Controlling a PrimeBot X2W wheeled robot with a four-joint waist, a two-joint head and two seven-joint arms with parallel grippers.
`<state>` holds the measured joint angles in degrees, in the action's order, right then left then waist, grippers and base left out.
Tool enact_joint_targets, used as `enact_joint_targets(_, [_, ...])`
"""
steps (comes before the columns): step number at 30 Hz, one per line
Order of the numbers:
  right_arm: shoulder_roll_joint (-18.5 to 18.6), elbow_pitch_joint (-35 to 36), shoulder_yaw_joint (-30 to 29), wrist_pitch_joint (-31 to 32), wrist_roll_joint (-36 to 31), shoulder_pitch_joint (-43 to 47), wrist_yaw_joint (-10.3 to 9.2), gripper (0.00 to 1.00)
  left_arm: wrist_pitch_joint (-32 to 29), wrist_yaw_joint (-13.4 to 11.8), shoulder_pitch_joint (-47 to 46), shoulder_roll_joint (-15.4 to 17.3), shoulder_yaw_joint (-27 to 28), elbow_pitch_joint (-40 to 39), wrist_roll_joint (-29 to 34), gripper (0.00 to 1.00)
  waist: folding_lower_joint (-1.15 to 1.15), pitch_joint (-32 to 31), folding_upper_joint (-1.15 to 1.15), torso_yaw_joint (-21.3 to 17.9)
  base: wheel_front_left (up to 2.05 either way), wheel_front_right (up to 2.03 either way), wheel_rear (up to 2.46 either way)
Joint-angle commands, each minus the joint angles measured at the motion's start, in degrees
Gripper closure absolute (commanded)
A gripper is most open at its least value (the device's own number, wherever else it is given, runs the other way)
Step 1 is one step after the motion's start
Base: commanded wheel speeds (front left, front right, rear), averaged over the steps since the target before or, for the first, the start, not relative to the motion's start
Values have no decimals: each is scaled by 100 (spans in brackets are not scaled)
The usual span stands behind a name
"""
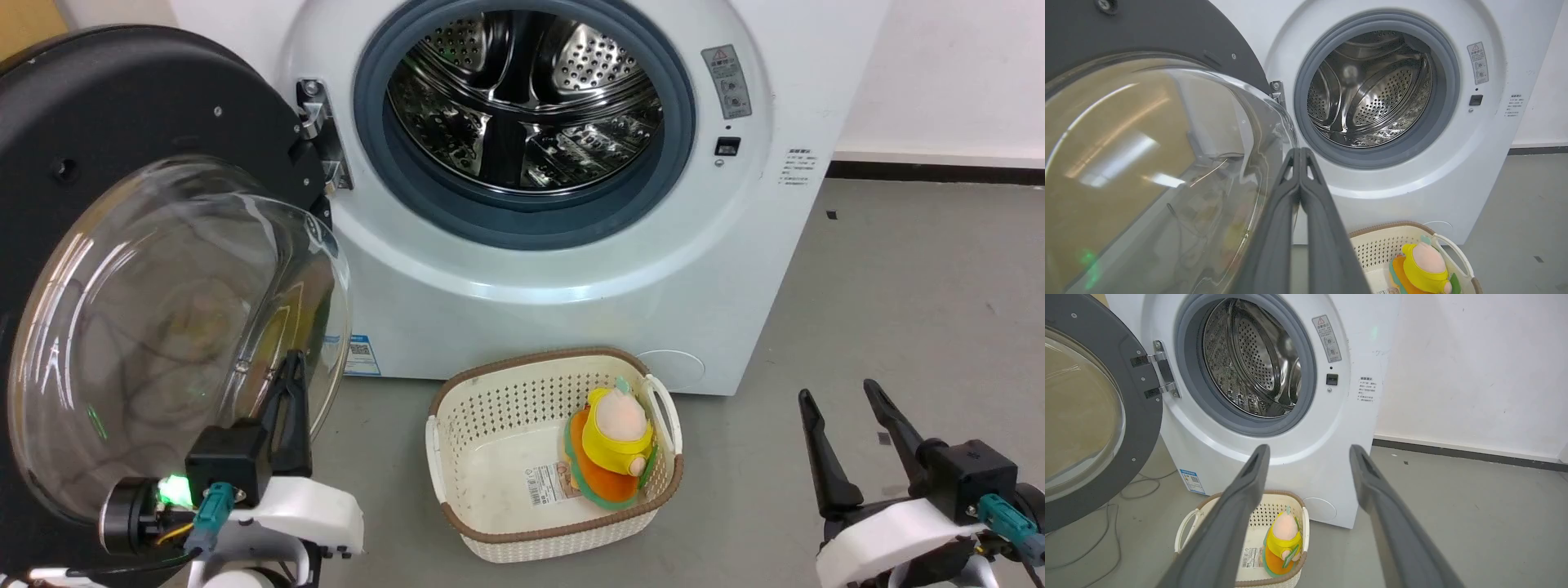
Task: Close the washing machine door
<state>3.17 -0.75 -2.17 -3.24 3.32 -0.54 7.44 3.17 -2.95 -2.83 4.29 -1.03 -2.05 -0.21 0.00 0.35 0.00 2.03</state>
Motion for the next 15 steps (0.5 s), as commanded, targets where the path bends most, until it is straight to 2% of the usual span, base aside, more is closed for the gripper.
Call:
enact_joint_targets(1, [-7, -12, -33, -54, 58, 50, 1, 0, 60, -48, -138, 49, 11, -76, -27, 100, 0, 8, 0, 36, 0, 0, 0])
enact_joint_targets(9, [-9, -41, -93, -150, 143, 55, 1, 0, 156, -53, -454, 208, 86, -366, -58, 100, 0, 60, 0, 241, 0, 0, 0])
enact_joint_targets(15, [-11, -82, -162, -246, 216, 39, 2, 0, 252, 47, -947, 293, 242, -672, -286, 100, 0, 162, 0, 515, 0, 0, 0])
